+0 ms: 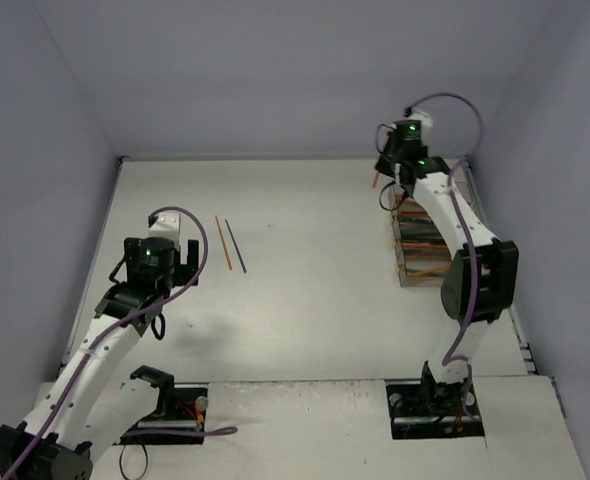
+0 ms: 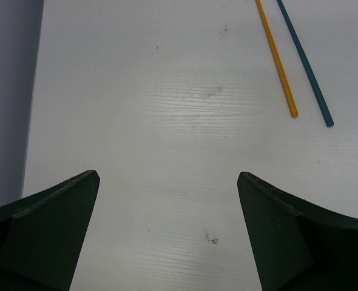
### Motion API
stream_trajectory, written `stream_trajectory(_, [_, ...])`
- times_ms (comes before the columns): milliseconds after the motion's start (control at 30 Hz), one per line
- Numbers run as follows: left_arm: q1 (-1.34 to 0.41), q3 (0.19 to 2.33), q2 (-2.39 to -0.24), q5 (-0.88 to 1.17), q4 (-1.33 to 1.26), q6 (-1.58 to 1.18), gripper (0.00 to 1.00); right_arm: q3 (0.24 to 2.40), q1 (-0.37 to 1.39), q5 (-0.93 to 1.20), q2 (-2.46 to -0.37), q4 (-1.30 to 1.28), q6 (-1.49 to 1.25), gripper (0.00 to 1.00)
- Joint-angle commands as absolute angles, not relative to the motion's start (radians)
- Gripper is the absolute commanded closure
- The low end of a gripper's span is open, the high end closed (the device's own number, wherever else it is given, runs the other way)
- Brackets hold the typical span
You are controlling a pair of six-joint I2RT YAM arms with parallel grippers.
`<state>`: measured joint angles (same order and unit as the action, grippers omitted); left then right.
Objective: Sort the eating utensils into containers
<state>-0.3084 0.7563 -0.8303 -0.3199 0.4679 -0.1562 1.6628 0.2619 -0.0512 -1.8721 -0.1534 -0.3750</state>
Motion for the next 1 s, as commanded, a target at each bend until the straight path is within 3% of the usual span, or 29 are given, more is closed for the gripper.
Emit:
stream_trajectory(0, [-0.313, 0.778, -0.828, -0.338, 0.431, -0.138, 0.02, 1.580, 0.123, -0.222, -1.763, -0.106, -0.725, 1.00])
stream_trajectory(267, [-0.311, 0.776, -0.831, -0.345, 0.431, -0.135, 0.02, 1.564, -0.022, -0.318, -1.847, -0.097, -1.075, 1.00])
stream_trajectory(733, [-0.311, 0.776, -0.841, -0.357, 0.440, -0.138, 0.03, 1.630, -0.041, -0.366, -2.056, -0.092, -1.310, 0.99])
stream_trajectory(967, [-0.311, 0.776, -0.838, -0.357, 0.441, -0.137, 0.03, 1.678, -0.040, -0.325, -2.083, -0.079, -1.226, 0.71])
